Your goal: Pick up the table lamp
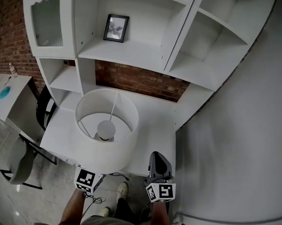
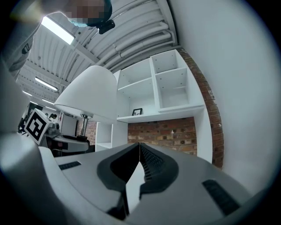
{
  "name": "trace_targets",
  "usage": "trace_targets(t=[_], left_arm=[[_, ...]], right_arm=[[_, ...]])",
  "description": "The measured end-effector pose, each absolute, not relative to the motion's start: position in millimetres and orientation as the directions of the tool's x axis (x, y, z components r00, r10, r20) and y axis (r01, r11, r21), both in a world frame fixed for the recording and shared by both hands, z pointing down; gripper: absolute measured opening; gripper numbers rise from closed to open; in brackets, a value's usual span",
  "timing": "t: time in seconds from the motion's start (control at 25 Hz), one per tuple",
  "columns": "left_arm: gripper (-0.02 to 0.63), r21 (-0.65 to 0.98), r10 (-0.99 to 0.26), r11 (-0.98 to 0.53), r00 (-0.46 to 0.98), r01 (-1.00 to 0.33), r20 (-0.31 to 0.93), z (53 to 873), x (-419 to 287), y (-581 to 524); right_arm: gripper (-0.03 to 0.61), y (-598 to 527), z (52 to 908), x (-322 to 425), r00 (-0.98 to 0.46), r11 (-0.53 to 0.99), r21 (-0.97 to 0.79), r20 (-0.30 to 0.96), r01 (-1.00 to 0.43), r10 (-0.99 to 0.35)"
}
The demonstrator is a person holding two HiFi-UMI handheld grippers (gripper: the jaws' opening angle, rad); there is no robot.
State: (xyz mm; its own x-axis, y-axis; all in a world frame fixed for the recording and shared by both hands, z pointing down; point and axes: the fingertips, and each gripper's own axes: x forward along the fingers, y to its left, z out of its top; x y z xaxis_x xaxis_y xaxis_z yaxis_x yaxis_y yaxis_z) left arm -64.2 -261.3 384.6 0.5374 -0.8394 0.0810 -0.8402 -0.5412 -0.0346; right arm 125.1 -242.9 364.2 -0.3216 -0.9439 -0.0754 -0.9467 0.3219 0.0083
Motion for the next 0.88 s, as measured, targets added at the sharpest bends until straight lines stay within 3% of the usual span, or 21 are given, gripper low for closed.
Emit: trace_targets(t=[0.88], left_arm=[[0.150, -0.041, -0.874, -0.481, 0.475, -0.876, 0.107, 385.6, -120.7, -185.9]], right_arm=[[0.023, -178.3, 373.4, 79.1, -0.345, 0.347, -0.024, -0.049, -0.938, -0.937]])
